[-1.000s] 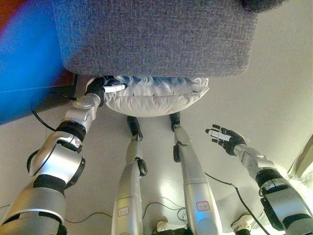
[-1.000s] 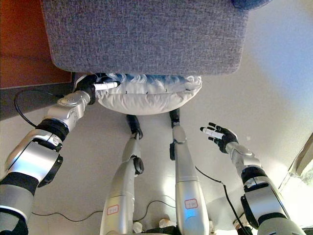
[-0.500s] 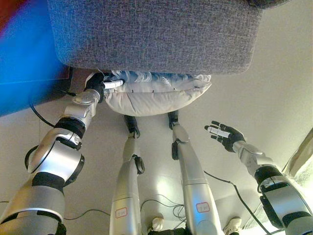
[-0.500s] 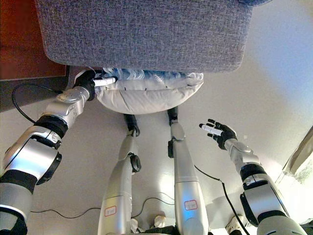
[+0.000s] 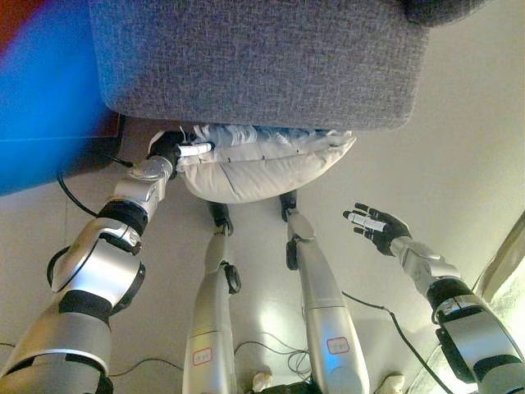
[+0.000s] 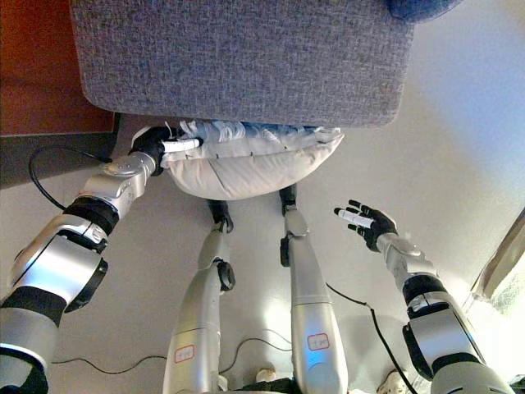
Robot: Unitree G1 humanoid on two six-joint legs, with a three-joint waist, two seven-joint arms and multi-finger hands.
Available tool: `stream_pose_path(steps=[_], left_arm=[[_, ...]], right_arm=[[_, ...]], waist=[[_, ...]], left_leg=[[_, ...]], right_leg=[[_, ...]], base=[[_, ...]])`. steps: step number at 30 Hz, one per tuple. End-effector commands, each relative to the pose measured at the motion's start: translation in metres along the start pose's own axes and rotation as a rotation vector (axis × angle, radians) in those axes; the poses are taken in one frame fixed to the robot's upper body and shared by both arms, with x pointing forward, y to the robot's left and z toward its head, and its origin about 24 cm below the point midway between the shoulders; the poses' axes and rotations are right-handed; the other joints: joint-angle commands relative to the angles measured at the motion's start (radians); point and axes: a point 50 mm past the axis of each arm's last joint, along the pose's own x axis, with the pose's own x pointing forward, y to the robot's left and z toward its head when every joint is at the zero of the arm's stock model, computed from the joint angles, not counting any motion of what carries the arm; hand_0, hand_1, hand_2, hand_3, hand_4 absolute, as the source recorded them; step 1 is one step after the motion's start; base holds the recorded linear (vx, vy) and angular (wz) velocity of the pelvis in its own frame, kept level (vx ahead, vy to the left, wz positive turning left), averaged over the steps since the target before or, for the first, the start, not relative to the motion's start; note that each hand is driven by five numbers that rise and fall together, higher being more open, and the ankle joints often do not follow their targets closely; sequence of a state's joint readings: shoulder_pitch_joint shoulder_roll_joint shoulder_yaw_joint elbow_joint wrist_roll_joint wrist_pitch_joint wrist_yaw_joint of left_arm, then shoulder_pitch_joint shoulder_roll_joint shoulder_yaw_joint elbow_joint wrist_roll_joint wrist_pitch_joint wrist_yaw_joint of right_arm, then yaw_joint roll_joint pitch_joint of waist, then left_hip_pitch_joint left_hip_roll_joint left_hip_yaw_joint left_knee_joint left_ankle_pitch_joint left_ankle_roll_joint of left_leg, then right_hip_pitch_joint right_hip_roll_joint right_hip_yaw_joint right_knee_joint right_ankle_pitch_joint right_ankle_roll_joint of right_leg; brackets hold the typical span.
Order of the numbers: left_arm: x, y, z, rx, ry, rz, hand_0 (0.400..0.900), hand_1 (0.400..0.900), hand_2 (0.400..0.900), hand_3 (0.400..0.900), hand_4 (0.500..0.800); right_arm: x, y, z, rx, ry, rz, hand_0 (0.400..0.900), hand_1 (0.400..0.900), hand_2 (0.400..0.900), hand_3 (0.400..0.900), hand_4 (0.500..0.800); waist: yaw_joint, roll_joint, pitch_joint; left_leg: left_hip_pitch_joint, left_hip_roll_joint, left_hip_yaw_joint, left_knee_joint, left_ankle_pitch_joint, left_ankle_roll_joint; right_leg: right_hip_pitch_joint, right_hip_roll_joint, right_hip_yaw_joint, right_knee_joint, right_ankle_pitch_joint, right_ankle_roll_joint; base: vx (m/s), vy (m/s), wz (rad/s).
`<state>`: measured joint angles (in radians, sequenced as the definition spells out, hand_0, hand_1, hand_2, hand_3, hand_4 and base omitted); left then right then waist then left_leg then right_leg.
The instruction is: Pick up the pillow and put it on the sofa.
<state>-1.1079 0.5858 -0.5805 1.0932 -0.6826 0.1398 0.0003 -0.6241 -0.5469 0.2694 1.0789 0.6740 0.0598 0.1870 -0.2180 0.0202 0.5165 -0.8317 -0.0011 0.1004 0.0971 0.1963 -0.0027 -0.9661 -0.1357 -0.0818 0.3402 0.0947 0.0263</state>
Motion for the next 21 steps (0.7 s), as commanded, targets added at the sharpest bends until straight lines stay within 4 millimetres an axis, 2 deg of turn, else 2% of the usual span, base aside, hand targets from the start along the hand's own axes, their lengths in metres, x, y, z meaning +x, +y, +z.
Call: stream_pose_path(steps=[1,11,14,21], left_arm=[[-0.002,-0.003,0.025,-0.07,-0.124,-0.063,0.4,0.4,0.4,0.4,0.5],[-0.007,-0.024,-0.014,-0.04,-0.106,-0.22,0.4,0.4,0.4,0.4,0.5],[-0.01,-0.03,-0.027,-0.012,-0.079,-0.264,0.4,0.4,0.4,0.4,0.5],[-0.017,-0.038,-0.066,0.012,0.017,-0.293,0.4,0.4,0.4,0.4,0.5]], right_arm=[[-0.013,-0.025,-0.028,-0.001,0.072,-0.063,0.9,0.9,0.9,0.9,0.8],[-0.021,-0.02,-0.072,0.061,0.189,-0.077,0.9,0.9,0.9,0.9,0.8],[-0.029,-0.02,-0.098,0.087,0.258,-0.088,0.9,0.9,0.9,0.9,0.8],[-0.053,-0.016,-0.154,0.121,0.401,-0.101,0.9,0.9,0.9,0.9,0.8]], waist=[[0.029,-0.024,0.004],[0.051,-0.019,0.004],[0.057,-0.015,-0.004],[0.06,0.005,-0.123]], left_leg=[[0.045,0.025,0.059,0.202,-0.166,-0.09],[0.353,-0.013,0.067,0.117,-0.187,-0.074],[0.472,-0.021,0.066,0.083,-0.196,-0.064],[0.635,-0.032,0.074,-0.025,-0.188,-0.056]], right_leg=[[0.129,0.05,0.012,-0.079,-0.009,0.078],[0.416,0.036,-0.011,-0.127,-0.027,0.081],[0.526,0.038,-0.007,-0.141,-0.04,0.083],[0.679,0.03,-0.009,-0.209,-0.046,0.092]], base=[[0.04,0.009,-0.03],[0.07,0.019,-0.04],[0.1,0.003,-0.03],[0.12,0.016,-0.08]])
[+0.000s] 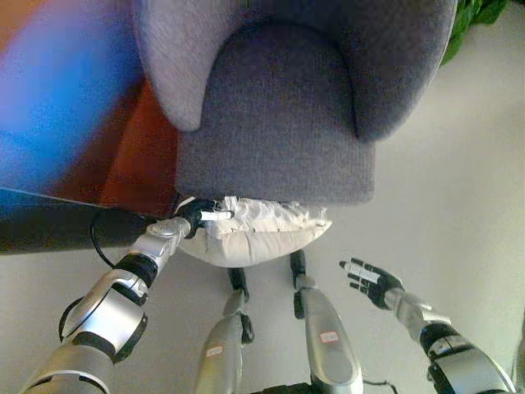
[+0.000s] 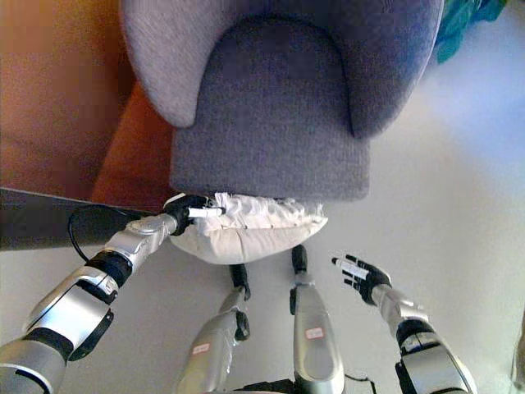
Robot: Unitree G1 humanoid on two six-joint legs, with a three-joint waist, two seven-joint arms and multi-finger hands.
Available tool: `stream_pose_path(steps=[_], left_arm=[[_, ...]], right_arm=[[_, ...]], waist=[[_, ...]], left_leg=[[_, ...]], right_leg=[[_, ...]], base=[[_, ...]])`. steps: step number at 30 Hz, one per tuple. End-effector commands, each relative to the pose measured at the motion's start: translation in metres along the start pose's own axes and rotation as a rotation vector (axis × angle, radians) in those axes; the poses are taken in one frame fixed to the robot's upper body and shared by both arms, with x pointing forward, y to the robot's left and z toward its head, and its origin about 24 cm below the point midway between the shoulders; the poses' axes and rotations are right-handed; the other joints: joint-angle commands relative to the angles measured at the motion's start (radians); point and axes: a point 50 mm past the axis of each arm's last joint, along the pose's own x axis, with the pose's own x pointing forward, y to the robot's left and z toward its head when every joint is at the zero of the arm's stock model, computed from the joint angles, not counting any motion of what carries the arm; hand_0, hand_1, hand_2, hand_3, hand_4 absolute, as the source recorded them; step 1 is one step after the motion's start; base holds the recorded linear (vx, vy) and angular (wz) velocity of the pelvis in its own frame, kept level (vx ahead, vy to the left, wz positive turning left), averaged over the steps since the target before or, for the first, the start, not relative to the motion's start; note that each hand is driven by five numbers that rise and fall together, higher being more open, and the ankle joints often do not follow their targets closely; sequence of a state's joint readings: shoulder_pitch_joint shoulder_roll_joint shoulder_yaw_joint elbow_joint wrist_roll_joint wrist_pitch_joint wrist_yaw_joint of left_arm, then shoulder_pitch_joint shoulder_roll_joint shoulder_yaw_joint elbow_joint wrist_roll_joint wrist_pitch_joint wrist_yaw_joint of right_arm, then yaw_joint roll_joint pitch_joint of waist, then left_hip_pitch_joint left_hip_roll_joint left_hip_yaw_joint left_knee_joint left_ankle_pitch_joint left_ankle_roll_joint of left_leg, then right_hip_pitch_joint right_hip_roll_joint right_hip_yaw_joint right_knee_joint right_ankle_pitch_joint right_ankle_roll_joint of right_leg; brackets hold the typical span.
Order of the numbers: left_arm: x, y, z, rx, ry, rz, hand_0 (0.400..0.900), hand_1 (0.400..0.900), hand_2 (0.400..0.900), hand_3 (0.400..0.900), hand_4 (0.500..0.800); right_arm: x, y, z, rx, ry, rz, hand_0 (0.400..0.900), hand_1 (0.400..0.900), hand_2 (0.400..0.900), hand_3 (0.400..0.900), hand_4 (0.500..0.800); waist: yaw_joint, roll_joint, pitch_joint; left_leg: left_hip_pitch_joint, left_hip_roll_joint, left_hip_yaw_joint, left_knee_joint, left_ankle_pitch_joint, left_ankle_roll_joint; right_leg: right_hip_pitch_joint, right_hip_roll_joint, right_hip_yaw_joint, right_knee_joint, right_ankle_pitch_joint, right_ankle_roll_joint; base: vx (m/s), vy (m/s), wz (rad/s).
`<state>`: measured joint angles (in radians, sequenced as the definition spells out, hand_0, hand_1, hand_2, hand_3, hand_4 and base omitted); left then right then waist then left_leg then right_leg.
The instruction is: Pick up the pillow and put it on the sofa.
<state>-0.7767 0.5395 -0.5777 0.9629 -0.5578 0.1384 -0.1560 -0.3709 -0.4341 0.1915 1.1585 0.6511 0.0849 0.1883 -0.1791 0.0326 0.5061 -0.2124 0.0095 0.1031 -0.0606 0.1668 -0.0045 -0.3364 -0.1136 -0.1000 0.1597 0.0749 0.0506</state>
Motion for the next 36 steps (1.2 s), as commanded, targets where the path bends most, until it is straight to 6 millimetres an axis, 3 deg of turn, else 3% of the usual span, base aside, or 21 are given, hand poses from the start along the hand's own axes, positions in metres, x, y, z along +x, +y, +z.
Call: stream_pose_path(steps=[1,12,17,24,27,31,36], left_arm=[[-0.004,0.003,0.043,-0.047,-0.208,-0.034,0.4,0.4,0.4,0.4,0.5],[-0.008,0.004,0.009,-0.026,-0.122,-0.076,0.4,0.4,0.4,0.4,0.5],[-0.012,0.013,0.011,0.045,-0.107,-0.097,0.4,0.4,0.4,0.4,0.5],[-0.027,0.043,0.039,0.183,-0.141,-0.094,0.4,0.4,0.4,0.4,0.5],[-0.037,0.061,0.061,0.259,-0.165,-0.088,0.4,0.4,0.4,0.4,0.5],[-0.056,0.083,0.104,0.343,-0.214,-0.055,0.4,0.4,0.4,0.4,0.5],[-0.075,0.105,0.135,0.363,-0.267,0.01,0.4,0.4,0.4,0.4,0.5]], right_arm=[[-0.01,-0.018,-0.041,-0.016,0.1,-0.048,0.9,0.9,0.9,0.9,0.8],[-0.03,-0.033,-0.103,0.027,0.277,-0.115,0.9,0.9,0.9,0.9,0.8],[-0.039,-0.039,-0.122,0.035,0.34,-0.14,0.9,0.9,0.9,0.9,0.8],[-0.05,-0.047,-0.139,0.048,0.403,-0.168,0.9,0.9,0.9,0.9,0.8],[-0.056,-0.054,-0.146,0.079,0.424,-0.197,0.9,0.9,0.9,0.9,0.8],[-0.065,-0.064,-0.154,0.129,0.445,-0.236,0.9,0.9,0.9,0.9,0.8],[-0.072,-0.073,-0.158,0.175,0.441,-0.273,0.9,0.9,0.9,0.9,0.8]], waist=[[0.02,-0.003,-0.135],[0.01,0.039,-0.314],[0.008,0.06,-0.385],[0.003,0.082,-0.437],[-0.002,0.093,-0.453],[-0.015,0.111,-0.475],[-0.029,0.142,-0.486]], left_leg=[[0.039,-0.045,0.071,0.119,-0.159,-0.052],[0.232,-0.058,0.08,0.029,-0.177,-0.042],[0.292,-0.061,0.083,0.01,-0.186,-0.04],[0.345,-0.06,0.087,0.009,-0.201,-0.041],[0.364,-0.06,0.088,0.009,-0.206,-0.041],[0.382,-0.057,0.093,0.01,-0.211,-0.042],[0.394,-0.061,0.098,0.007,-0.214,-0.045]], right_leg=[[0.073,0.01,0.009,-0.039,-0.027,0.068],[0.267,0.02,0.012,-0.137,-0.028,0.071],[0.327,0.028,0.012,-0.162,-0.031,0.069],[0.39,0.031,0.016,-0.185,-0.038,0.069],[0.409,0.035,0.017,-0.188,-0.041,0.07],[0.424,0.039,0.019,-0.191,-0.043,0.074],[0.434,0.042,0.029,-0.202,-0.041,0.081]], base=[[0.16,0.02,-0.09],[0.17,-0.006,-0.05],[0.17,-0.019,0.0],[0.08,-0.019,0.0],[0.08,-0.025,0.06],[0.09,-0.033,0.02],[0.06,-0.016,-0.08]])
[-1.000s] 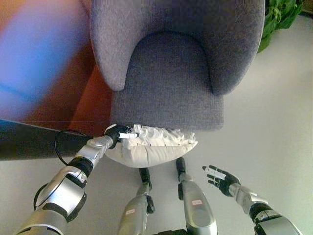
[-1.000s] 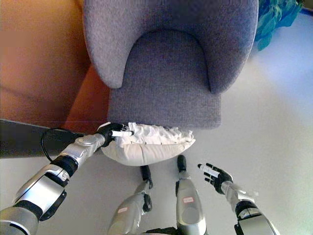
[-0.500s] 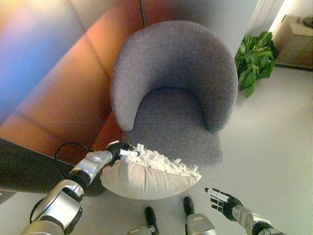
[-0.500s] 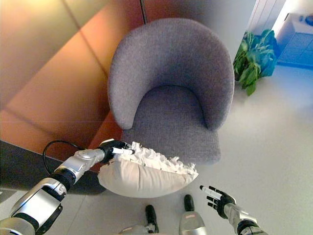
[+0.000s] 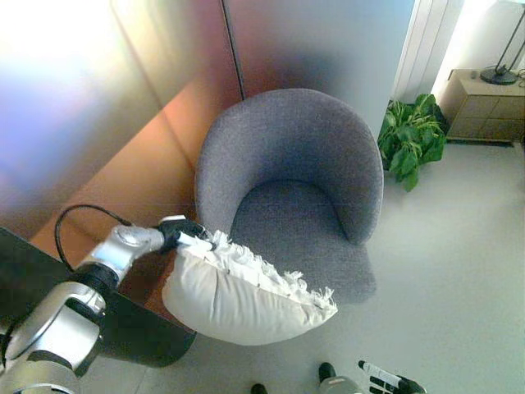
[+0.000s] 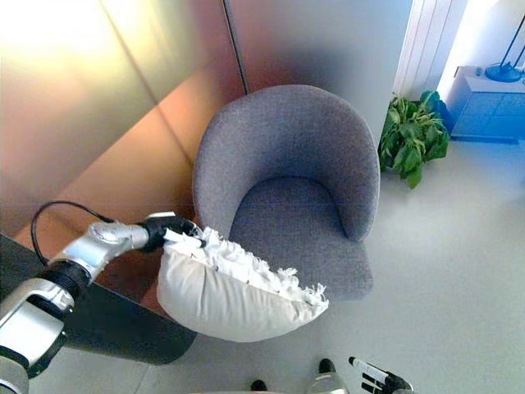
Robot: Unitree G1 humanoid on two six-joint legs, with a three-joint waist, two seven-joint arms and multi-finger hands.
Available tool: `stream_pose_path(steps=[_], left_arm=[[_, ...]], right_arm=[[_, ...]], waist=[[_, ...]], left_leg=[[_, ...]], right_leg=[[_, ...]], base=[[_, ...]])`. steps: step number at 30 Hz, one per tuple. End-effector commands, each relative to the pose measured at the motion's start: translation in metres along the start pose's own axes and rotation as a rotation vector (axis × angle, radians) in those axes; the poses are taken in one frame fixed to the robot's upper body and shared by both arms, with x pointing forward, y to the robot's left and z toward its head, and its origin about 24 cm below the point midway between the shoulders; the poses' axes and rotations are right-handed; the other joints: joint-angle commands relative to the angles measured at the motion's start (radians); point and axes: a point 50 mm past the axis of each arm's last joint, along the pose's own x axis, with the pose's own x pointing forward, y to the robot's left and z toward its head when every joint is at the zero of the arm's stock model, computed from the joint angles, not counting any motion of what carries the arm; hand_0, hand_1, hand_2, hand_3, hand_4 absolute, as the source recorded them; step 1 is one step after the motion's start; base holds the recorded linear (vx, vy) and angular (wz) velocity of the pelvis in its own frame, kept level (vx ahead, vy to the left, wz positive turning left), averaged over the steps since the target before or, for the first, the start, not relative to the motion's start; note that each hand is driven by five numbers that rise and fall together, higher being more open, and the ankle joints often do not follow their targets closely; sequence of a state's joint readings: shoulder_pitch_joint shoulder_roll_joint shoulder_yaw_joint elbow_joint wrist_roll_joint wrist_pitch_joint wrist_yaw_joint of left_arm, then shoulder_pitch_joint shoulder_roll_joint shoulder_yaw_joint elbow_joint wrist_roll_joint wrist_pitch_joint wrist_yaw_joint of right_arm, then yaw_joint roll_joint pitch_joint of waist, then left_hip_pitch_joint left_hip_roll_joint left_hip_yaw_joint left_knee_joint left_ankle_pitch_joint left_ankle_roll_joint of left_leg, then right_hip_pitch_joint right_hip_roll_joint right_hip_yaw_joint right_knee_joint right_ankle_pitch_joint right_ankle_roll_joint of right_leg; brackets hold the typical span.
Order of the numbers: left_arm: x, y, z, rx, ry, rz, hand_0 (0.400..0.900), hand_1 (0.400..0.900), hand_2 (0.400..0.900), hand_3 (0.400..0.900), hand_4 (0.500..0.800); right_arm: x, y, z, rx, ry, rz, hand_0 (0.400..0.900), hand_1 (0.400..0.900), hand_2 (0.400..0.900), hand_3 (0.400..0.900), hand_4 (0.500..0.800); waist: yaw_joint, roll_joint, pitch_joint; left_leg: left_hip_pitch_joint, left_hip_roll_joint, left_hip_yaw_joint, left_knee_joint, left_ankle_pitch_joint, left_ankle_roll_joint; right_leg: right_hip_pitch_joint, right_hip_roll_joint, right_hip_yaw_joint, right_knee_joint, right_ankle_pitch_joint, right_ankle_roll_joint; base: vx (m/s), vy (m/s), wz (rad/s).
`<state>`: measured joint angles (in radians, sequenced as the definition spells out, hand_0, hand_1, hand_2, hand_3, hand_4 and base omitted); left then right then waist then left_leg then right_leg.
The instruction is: Pick up the pillow and put it on the sofa.
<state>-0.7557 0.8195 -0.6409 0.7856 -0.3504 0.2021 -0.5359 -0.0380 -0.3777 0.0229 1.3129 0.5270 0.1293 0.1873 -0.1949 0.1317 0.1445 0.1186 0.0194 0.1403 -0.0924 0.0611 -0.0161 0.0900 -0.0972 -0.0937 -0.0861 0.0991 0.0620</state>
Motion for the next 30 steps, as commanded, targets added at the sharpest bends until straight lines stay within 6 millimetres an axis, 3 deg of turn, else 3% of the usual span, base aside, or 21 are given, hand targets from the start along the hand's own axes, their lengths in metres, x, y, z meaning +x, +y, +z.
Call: stream_pose_path(steps=[1,7,14,30], left_arm=[[-0.072,0.087,0.104,0.042,-0.361,0.292,0.4,0.4,0.4,0.4,0.5],[-0.091,0.103,0.116,0.035,-0.391,0.377,0.4,0.4,0.4,0.4,0.5],[-0.098,0.111,0.12,0.0,-0.386,0.406,0.4,0.4,0.4,0.4,0.5],[-0.091,0.117,0.099,-0.173,-0.309,0.44,0.4,0.4,0.4,0.4,0.5]], right_arm=[[-0.005,-0.021,-0.002,0.062,-0.005,-0.043,0.9,0.9,0.9,0.9,0.8],[-0.008,-0.03,-0.013,0.123,0.008,-0.06,0.9,0.9,0.9,0.9,0.8],[-0.012,-0.04,-0.025,0.186,0.016,-0.083,0.9,0.9,0.9,0.9,0.8],[-0.024,-0.063,-0.063,0.226,0.064,-0.132,0.9,0.9,0.9,0.9,0.8]], waist=[[-0.017,0.05,-0.126],[-0.044,0.076,-0.127],[-0.081,0.098,-0.126],[-0.204,0.132,-0.106]], left_leg=[[0.064,-0.071,0.063,0.038,-0.108,-0.033],[0.066,-0.071,0.079,0.028,-0.104,-0.034],[0.066,-0.069,0.11,0.025,-0.102,-0.034],[0.052,-0.066,0.199,0.034,-0.11,-0.024]], right_leg=[[0.007,0.026,0.026,0.042,-0.063,0.072],[-0.005,0.033,0.044,0.037,-0.055,0.081],[-0.018,0.037,0.063,0.032,-0.048,0.089],[-0.077,0.058,0.161,0.037,-0.038,0.097]], base=[[0.04,-0.033,-0.11],[0.03,-0.046,-0.14],[0.02,-0.05,-0.17],[0.05,-0.055,-0.25]])
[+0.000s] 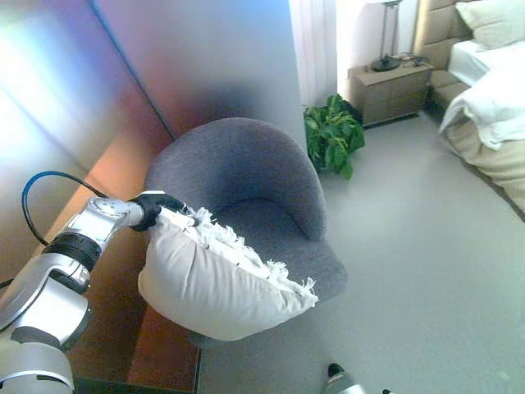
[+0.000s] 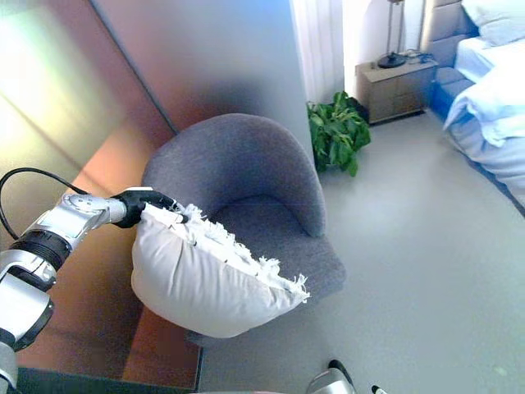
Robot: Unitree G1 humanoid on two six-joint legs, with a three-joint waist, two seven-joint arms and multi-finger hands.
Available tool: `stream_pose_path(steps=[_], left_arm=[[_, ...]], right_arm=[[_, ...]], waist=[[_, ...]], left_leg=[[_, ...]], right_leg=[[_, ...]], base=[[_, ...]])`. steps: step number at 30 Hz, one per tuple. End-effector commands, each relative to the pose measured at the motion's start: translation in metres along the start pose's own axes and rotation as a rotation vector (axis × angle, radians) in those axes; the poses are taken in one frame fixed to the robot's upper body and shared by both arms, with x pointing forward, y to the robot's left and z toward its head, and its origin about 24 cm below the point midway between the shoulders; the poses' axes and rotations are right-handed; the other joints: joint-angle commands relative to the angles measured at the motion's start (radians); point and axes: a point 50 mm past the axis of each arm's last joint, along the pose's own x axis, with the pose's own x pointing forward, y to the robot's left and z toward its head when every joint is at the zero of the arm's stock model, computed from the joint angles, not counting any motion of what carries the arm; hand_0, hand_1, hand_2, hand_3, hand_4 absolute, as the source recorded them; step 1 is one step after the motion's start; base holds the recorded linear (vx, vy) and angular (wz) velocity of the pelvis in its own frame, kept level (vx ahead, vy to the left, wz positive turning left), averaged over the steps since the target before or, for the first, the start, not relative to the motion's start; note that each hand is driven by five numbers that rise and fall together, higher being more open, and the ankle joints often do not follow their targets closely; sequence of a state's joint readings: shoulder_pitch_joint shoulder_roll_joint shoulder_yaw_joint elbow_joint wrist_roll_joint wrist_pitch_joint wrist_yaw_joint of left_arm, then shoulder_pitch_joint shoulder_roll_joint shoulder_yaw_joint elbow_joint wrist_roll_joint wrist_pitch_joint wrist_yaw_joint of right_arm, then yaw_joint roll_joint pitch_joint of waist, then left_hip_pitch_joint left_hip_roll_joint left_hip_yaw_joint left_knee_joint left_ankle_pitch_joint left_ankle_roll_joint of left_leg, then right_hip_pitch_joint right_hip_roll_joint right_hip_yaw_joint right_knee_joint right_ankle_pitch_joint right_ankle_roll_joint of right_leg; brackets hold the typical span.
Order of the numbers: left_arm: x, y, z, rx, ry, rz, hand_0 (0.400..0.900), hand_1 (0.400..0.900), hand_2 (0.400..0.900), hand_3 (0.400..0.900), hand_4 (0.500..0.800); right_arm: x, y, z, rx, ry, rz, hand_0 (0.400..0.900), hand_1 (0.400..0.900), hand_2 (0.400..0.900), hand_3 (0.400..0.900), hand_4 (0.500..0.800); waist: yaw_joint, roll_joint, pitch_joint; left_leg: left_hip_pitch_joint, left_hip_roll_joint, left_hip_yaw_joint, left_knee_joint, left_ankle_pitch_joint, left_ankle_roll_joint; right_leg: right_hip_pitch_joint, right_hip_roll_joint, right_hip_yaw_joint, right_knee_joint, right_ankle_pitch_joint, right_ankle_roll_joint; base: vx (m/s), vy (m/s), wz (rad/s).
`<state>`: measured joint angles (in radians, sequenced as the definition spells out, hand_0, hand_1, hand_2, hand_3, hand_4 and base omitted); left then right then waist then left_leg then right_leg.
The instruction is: Pick up the pillow and put it on the sofa.
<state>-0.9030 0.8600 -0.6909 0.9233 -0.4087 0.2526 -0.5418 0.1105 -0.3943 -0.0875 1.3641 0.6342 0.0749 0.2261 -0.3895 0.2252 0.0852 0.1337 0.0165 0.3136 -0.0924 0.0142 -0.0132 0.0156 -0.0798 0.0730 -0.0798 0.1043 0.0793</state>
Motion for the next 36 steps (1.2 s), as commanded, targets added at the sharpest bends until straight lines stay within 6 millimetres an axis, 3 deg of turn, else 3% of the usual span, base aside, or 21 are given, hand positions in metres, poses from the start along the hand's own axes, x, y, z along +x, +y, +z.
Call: stream_pose_path(steps=[1,5,6,7,29,36], left_arm=[[-0.069,0.081,0.088,-0.144,-0.353,0.328,0.4,0.4,0.4,0.4,0.5],[-0.067,0.082,0.082,-0.179,-0.331,0.347,0.4,0.4,0.4,0.4,0.5],[-0.066,0.082,0.081,-0.187,-0.326,0.344,0.596,0.596,0.596,0.596,0.618],[-0.067,0.083,0.08,-0.194,-0.324,0.351,0.9,0.9,0.9,0.9,0.8],[-0.068,0.085,0.073,-0.208,-0.317,0.381,0.9,0.9,0.9,0.9,0.8],[-0.06,0.074,0.079,-0.216,-0.361,0.314,0.9,0.9,0.9,0.9,0.8]], right_arm=[[-0.008,-0.025,-0.007,0.003,0.015,-0.05,0.9,0.9,0.9,0.9,0.8],[-0.008,-0.026,-0.007,-0.013,0.013,-0.046,0.9,0.9,0.9,0.9,0.8],[-0.008,-0.027,-0.007,-0.016,0.013,-0.045,0.9,0.9,0.9,0.9,0.8],[-0.008,-0.027,-0.006,-0.019,0.014,-0.042,0.9,0.9,0.9,0.9,0.8],[-0.009,-0.028,-0.014,-0.029,0.039,-0.027,0.9,0.9,0.9,0.9,0.8],[-0.006,-0.02,-0.013,-0.039,0.039,-0.008,0.9,0.9,0.9,0.9,0.8]], waist=[[-0.013,0.04,-0.044],[-0.026,0.042,-0.039],[-0.028,0.042,-0.039],[-0.029,0.041,-0.04],[-0.016,0.04,-0.053],[0.009,0.022,-0.06]], left_leg=[[0.036,-0.063,0.028,0.034,-0.063,-0.027],[0.028,-0.064,0.036,0.04,-0.064,-0.025],[0.027,-0.064,0.038,0.04,-0.064,-0.024],[0.026,-0.063,0.04,0.04,-0.064,-0.024],[0.027,-0.059,0.039,0.055,-0.07,-0.027],[0.03,-0.052,0.026,0.06,-0.072,-0.027]], right_leg=[[-0.005,0.041,-0.001,0.032,-0.043,0.079],[-0.016,0.046,0.013,0.032,-0.043,0.078],[-0.017,0.047,0.015,0.032,-0.044,0.078],[-0.018,0.048,0.016,0.032,-0.044,0.078],[0.0,0.048,-0.012,0.033,-0.056,0.074],[0.012,0.05,-0.031,0.029,-0.059,0.07]], base=[[0.02,-0.029,-0.12],[0.02,-0.035,-0.12],[0.02,-0.035,-0.08],[0.02,-0.044,-0.07],[0.0,-0.008,-0.01],[0.0,-0.001,0.01]])
